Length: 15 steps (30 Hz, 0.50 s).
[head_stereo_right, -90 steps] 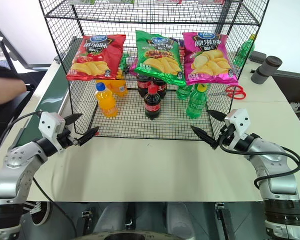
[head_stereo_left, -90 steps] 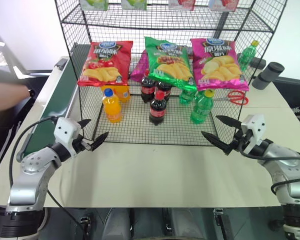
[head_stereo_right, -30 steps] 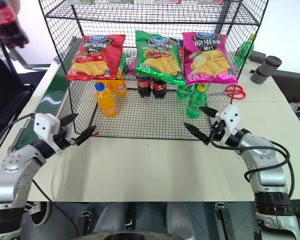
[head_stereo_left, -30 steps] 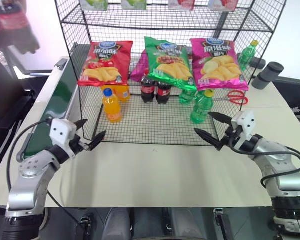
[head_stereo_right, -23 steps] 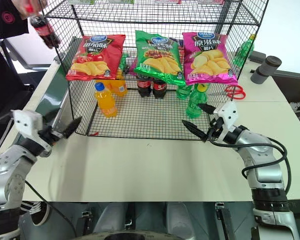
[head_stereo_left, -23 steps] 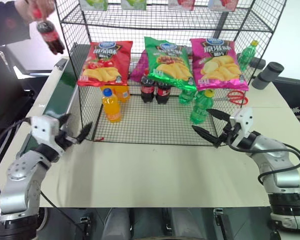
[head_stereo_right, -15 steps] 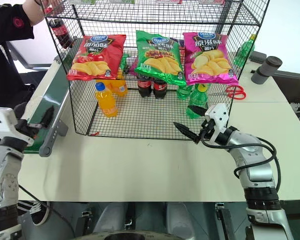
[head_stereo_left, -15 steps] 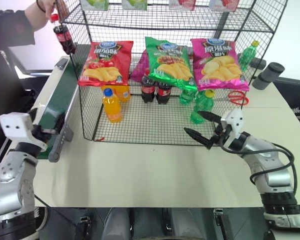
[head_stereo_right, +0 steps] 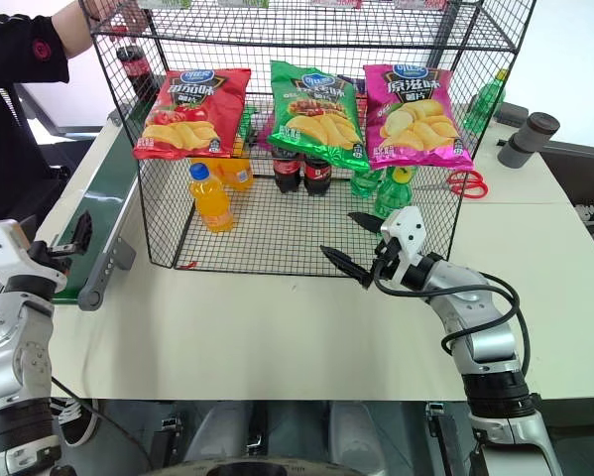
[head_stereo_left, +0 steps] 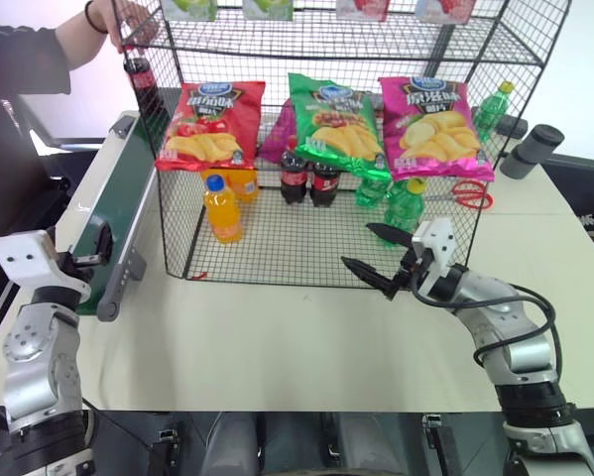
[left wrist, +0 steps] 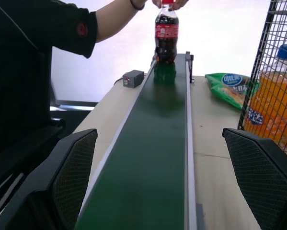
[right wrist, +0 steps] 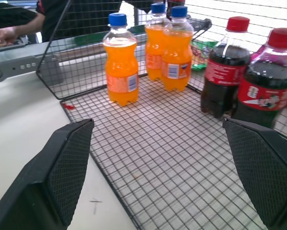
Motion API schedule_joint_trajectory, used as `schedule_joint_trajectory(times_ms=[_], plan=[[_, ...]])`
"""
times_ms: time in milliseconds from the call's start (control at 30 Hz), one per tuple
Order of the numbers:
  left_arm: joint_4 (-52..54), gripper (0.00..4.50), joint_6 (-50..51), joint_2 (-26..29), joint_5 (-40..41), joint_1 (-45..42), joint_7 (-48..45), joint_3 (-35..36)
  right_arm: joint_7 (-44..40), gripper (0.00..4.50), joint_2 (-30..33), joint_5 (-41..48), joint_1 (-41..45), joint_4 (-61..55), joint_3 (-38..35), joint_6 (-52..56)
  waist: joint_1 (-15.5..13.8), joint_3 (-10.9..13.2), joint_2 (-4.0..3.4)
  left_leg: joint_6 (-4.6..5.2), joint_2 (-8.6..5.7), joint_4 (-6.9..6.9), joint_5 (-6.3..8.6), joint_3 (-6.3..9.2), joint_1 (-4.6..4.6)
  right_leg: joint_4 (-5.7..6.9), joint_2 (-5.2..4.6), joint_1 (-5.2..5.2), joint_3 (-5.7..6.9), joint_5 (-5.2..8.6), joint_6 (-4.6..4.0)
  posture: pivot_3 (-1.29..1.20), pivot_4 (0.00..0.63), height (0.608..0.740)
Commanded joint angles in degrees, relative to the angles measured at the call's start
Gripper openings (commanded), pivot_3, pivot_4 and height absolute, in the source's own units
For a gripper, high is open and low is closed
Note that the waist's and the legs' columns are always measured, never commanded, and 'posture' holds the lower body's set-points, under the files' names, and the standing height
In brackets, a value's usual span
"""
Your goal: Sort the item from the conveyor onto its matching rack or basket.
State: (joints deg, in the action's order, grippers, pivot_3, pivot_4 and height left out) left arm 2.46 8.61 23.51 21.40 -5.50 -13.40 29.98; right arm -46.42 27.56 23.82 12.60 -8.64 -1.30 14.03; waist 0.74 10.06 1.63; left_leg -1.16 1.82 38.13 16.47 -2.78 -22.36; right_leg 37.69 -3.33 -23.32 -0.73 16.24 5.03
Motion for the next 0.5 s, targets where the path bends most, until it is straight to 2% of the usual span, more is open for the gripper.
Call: schedule_joint_trajectory(times_ms=[33,500], plan=[[0.0,4.5,-1.5,0.5,-1.0,-1.1,0.7,-0.1,0.7,4.49,-0.7,0.6,0.4,-2.5,-0.1,0.1,0.1,0.0,0.0,0.0,0.0,0.0,0.0,0.0,0.0,0.0,0.0,-0.01,0.0,0.0,0.0,0.0,0.15,0.74],[-0.2,4.5,-1.6,0.7,-1.5,-1.5,0.9,-0.4,2.0,4.49,-2.9,0.0,0.2,-4.1,1.4,-0.5,0.0,0.0,0.02,0.0,0.0,0.0,0.0,0.0,0.0,0.03,-0.01,-0.01,0.0,0.0,0.0,0.0,0.15,0.74]])
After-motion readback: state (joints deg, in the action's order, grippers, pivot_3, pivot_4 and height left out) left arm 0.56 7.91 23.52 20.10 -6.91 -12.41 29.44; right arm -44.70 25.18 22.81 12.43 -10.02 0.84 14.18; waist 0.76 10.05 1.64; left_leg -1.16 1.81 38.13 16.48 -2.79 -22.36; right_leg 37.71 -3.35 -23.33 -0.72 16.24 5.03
